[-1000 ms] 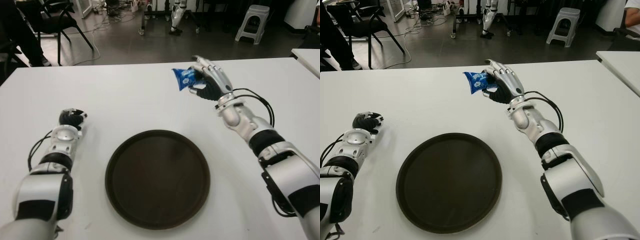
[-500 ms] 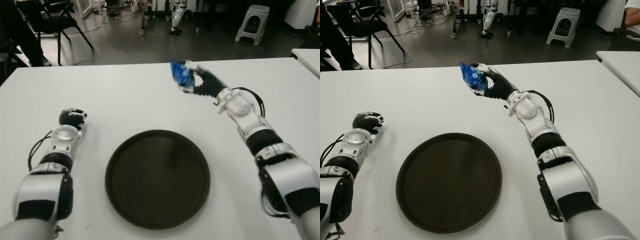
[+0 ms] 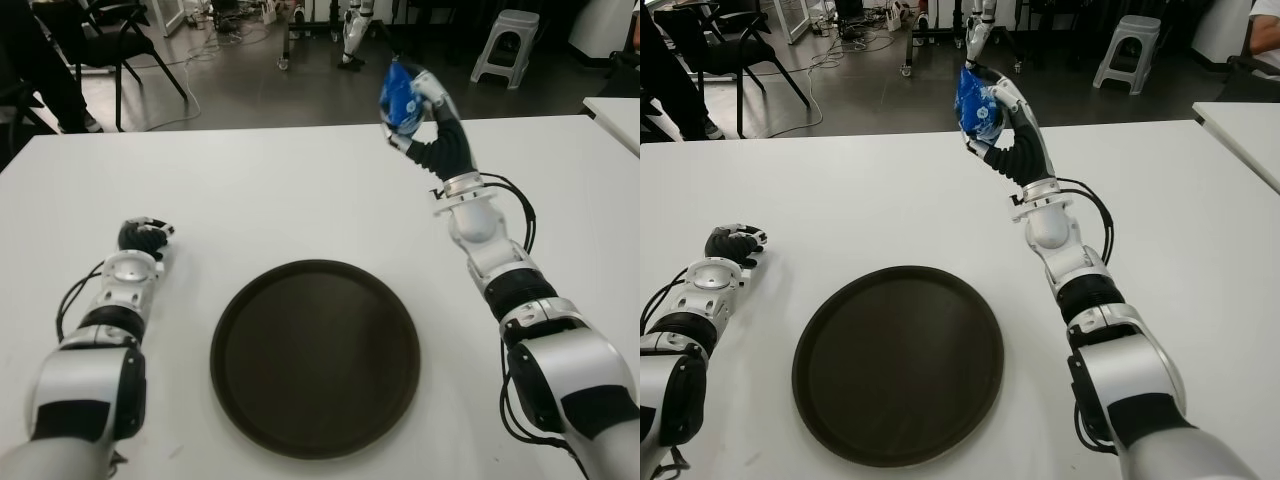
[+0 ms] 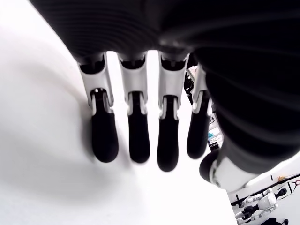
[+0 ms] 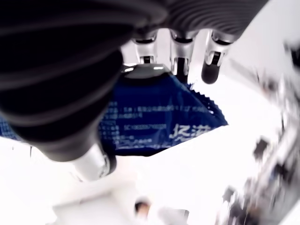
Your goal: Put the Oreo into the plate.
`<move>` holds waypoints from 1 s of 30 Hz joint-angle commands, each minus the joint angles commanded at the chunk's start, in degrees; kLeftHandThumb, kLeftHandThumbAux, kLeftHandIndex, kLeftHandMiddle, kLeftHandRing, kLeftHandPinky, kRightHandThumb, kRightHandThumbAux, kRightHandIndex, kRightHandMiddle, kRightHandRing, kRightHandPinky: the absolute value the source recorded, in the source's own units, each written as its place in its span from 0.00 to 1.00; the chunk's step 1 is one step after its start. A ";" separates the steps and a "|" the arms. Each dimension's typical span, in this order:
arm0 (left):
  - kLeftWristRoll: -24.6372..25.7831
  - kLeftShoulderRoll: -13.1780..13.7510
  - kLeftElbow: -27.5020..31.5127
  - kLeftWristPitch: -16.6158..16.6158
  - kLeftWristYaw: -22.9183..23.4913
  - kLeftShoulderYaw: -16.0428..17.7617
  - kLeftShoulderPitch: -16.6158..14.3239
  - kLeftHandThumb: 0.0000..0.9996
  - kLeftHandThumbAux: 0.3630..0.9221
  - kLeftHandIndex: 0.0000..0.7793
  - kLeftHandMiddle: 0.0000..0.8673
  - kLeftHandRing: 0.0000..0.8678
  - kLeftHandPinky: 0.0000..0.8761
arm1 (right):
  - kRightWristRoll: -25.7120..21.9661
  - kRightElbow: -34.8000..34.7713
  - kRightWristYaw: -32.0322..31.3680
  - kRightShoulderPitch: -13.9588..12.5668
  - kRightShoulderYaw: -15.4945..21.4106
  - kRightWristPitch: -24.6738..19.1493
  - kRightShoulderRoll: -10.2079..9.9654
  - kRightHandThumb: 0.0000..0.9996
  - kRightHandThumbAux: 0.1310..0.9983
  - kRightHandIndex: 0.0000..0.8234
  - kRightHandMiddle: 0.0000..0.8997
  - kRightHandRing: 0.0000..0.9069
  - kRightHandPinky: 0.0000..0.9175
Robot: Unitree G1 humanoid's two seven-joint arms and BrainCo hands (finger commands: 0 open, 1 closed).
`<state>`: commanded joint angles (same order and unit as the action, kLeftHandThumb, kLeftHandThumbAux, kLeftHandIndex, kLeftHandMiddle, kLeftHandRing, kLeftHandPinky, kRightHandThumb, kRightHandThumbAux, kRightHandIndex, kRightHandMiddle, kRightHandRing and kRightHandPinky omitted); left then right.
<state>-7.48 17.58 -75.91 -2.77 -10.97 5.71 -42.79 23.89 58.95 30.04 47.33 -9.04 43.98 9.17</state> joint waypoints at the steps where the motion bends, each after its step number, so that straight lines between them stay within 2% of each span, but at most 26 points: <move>1: -0.02 0.02 -0.01 0.09 0.00 -0.02 -0.02 0.83 0.57 0.56 0.49 0.37 0.33 | 0.38 0.24 0.64 0.12 -0.15 -0.21 -0.07 0.71 0.68 0.51 0.16 0.12 0.09; 6: 0.19 0.06 -0.02 0.18 0.17 0.10 -0.02 0.83 0.57 0.57 0.49 0.35 0.29 | 1.29 1.45 2.54 0.64 -0.47 -0.58 -0.39 0.71 0.68 0.51 0.16 0.12 0.09; 10: 0.45 0.09 -0.01 0.19 0.54 0.31 -0.04 0.82 0.58 0.53 0.51 0.35 0.29 | -1.84 1.78 -1.36 0.67 0.92 -1.98 -1.35 0.70 0.68 0.51 0.14 0.09 0.07; 16: 0.69 0.08 0.02 0.02 0.88 0.55 -0.02 0.82 0.59 0.46 0.58 0.46 0.40 | -5.48 1.60 -5.96 0.46 2.42 -2.94 -2.24 0.70 0.68 0.50 0.13 0.08 0.05; 23: 0.32 0.07 -0.01 0.34 0.62 0.27 -0.10 0.82 0.59 0.47 0.54 0.38 0.35 | -7.53 1.32 -9.06 0.21 3.41 -3.00 -2.69 0.70 0.68 0.50 0.14 0.07 0.03; 30: 0.37 0.03 0.04 0.21 0.40 0.34 -0.02 0.82 0.58 0.52 0.51 0.34 0.30 | -6.40 2.14 -8.45 0.36 3.09 -2.24 -2.42 0.70 0.68 0.51 0.13 0.07 0.02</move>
<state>-7.11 17.61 -75.87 -2.56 -10.57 6.05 -42.81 17.49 61.10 21.59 47.69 -5.95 41.75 6.75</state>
